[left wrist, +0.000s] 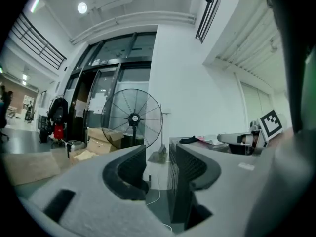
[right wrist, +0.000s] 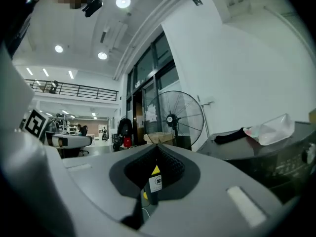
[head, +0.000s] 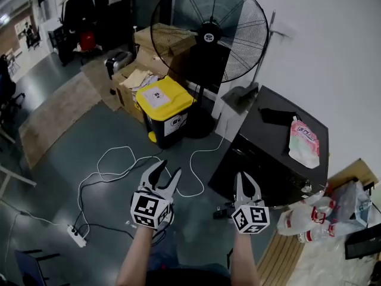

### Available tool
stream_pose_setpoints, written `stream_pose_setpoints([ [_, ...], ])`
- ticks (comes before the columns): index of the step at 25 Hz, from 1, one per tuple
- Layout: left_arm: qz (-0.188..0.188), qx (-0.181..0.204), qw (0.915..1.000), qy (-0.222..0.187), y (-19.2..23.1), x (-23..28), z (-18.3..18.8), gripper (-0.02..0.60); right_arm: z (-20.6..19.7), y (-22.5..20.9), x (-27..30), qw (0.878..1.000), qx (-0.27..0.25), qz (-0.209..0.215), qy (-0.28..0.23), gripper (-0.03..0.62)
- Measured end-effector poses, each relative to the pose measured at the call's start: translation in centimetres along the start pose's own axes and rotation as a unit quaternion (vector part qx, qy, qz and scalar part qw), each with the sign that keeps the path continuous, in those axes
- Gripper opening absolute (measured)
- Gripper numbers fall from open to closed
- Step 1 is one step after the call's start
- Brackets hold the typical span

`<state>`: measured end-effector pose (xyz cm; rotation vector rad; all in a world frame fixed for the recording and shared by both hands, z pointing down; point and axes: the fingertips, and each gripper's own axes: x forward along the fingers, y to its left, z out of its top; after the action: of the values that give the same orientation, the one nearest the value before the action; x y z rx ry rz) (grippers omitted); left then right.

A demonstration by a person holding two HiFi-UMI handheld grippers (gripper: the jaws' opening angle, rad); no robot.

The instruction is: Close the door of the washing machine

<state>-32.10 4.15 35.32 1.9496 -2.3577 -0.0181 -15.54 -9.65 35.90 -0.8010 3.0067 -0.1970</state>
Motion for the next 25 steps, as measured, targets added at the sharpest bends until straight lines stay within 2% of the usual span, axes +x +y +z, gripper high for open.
stream_pose_setpoints([
  [3,-0.053,-0.014,0.9983,0.019,3.2,5.1,-0.1,0.183,0.1,-0.5,4.1,0.999,0.015,-0.044,0.005,0.012],
  [5,-0.091,-0.009,0.9954,0.029,3.7,8.1,-0.3,0.183,0.1,-1.3,5.1,0.997,0.018,-0.077,0.004,0.012],
  [9,-0.172,-0.001,0.9841,0.046,0.3,14.3,-0.2,0.183,1.1,-5.5,4.5,0.989,0.021,-0.144,0.000,0.012],
  [13,-0.269,0.003,0.9613,0.060,-5.2,19.0,-0.8,0.183,1.6,-8.8,0.9,0.973,0.019,-0.230,-0.009,0.012],
  [17,-0.351,0.011,0.9328,0.080,-11.6,20.3,-2.9,0.183,1.2,-10.8,-4.7,0.951,0.030,-0.306,-0.021,0.012],
  [20,-0.398,0.010,0.9120,0.098,-16.2,20.3,-4.5,0.183,0.5,-12.0,-8.9,0.935,0.044,-0.350,-0.024,0.012],
  [25,-0.452,0.021,0.8818,0.132,-22.2,18.9,-8.3,0.183,-1.8,-13.6,-14.5,0.915,0.073,-0.396,-0.025,0.012],
])
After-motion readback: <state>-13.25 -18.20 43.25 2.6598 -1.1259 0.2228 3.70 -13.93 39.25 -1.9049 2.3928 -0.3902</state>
